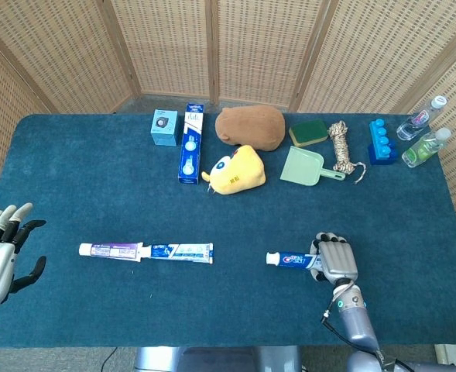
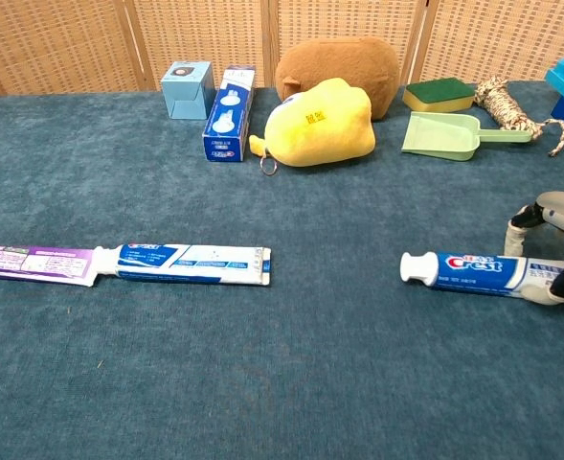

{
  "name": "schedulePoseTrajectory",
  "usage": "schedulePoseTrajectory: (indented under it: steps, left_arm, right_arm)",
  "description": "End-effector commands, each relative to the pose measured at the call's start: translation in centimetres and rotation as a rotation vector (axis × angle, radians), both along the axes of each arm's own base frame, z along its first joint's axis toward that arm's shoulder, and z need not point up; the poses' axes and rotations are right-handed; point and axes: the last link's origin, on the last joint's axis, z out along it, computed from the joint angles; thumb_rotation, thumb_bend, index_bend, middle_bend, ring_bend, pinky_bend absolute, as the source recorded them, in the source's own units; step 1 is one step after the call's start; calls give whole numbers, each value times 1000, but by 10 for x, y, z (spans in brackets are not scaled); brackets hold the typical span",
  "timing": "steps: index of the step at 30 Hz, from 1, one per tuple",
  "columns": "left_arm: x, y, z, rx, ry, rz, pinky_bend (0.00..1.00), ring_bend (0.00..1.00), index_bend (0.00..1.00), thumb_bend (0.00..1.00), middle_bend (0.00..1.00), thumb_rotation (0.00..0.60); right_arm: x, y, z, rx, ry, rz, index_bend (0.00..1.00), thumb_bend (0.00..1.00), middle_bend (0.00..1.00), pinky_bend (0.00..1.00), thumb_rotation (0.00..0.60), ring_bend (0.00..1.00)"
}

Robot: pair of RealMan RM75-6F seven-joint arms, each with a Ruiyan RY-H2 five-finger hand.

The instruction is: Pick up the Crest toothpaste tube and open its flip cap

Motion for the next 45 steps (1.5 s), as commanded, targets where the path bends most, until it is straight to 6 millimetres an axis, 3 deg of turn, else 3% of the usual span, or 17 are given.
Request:
schedulePoseTrajectory:
  steps: [1,6,11,26,33,37,45]
  left_arm:
    - [0,-1,0,-1,-2,1,0,0,210,360,80,600]
    - [-2,-4,1,3,-9,6,0,0,210,361,78,600]
    - [-2,-6,0,-11,-22,10,0,0,211,360,79,600]
    - [7,15,-21,-118,-42,-27,0,1,213,360,103,600]
    - [19,39,-36,-175,-65,-64,82,43,224,359,133,600]
    - [29,57,-48,-227,-88,-82,80,46,224,360,133,600]
    - [63,98,-79,-367,-211,-148,96,47,223,360,124,600]
  right_arm:
    - [3,-2,-2,-2,-25,3,637,347,352,345,600,305]
    - [8,-5,-6,0,-102,2,839,406,575,573,600,521]
    - [10,-8,1,0,-216,-14,960,464,710,729,600,667]
    - [-2,-10,53,78,-662,-183,996,485,749,766,600,722]
    - [-2,-9,68,124,-732,-176,996,486,751,766,600,724]
    - [3,-6,72,153,-762,-164,997,486,755,766,600,728]
    - [14,0,75,194,-792,-135,998,488,755,766,600,731]
